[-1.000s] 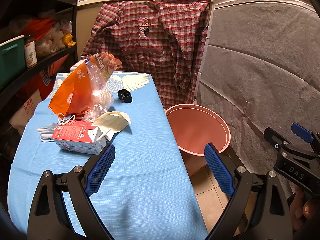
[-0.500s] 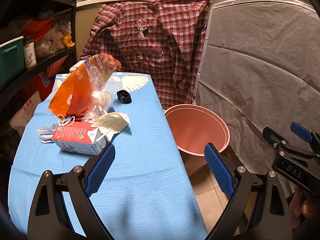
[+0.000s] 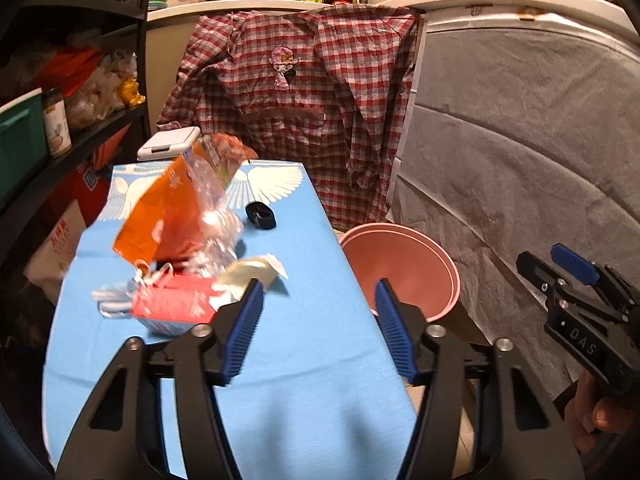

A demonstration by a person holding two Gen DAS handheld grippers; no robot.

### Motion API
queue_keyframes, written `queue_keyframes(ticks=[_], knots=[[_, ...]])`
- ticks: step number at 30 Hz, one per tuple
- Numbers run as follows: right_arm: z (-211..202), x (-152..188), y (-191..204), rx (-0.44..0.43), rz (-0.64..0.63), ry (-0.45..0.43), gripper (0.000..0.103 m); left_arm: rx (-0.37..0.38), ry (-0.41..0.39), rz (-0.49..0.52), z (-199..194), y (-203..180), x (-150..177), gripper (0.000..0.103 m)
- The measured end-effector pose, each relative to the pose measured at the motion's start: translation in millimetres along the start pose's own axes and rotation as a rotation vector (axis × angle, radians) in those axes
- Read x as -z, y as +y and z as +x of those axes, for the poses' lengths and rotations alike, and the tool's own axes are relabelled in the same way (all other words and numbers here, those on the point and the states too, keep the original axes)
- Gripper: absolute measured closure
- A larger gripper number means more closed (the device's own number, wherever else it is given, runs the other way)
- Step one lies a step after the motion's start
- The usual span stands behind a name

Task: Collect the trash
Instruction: 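Grasp the orange chip bag with the left tool while the right tool grasps the cream napkin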

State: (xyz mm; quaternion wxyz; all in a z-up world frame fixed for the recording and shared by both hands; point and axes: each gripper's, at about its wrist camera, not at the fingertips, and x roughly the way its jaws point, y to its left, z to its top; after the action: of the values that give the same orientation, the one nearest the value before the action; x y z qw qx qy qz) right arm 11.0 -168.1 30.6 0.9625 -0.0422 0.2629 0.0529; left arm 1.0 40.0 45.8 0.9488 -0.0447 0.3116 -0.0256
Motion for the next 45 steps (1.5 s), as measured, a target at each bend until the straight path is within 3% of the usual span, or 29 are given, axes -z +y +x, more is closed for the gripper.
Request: queue_keyframes(ticks=[2,4,8,14,18,21,25,30,32,34,36,39,45], knots=[[-1.4,-8.0,9.8,-0.035,-0.010,-0.011,0.053,0.002,-0.005,0.014,-3.6,10.1,-10.3,0.057],[-1.2,-14.5,19.6,-0.068,-0.016,-0.013,0.068,0.014,-0.017,0.037,-6.9,21.8,-24.5,0.061],[2.2,-38.9,36.7,-0.179,-0.005,-0.010,0.081,0.000,-0.057,0.102,-12.0,43.7,-54.1,0.072],[15.7,-79.6,82.5,-0.333,-0.100,-0.033,0.082,-0.015,-0.080,0.123,-9.2,92.1,-98.2,0.077],[41.1,-89.8,113.0,-0.416,-0.181,-0.010,0.082,-0.014,-0.081,0.124,4.0,117.1,-110.2,0.077],[71.2,-82.7,130.8,-0.434,-0.229,0.025,0.081,-0.027,-0.085,0.072,19.1,142.2,-102.4,0.077],[111.5,-61.1,138.8,-0.482,-0.216,0.114,0.081,-0.029,0.018,-0.072,49.8,186.1,-82.9,0.081],[151.1,-43.5,151.0,-0.509,-0.230,0.182,0.076,-0.016,0.061,-0.075,73.2,200.8,-78.0,0.081],[162.5,-39.3,155.7,-0.529,-0.247,0.206,0.069,0.005,0.082,-0.081,82.5,202.4,-77.5,0.077],[175.0,-33.7,160.5,-0.545,-0.271,0.234,0.059,0.019,0.101,-0.061,91.7,199.7,-76.6,0.063],[185.7,-27.8,165.1,-0.553,-0.302,0.255,0.056,-0.002,0.107,-0.019,99.1,194.8,-75.3,0.044],[198.7,-18.6,170.8,-0.572,-0.344,0.289,0.055,-0.021,0.124,0.017,111.1,192.1,-73.9,0.037],[202.9,-7.3,180.6,-0.583,-0.428,0.308,0.054,-0.040,0.177,0.017,135.8,198.9,-69.1,0.036]])
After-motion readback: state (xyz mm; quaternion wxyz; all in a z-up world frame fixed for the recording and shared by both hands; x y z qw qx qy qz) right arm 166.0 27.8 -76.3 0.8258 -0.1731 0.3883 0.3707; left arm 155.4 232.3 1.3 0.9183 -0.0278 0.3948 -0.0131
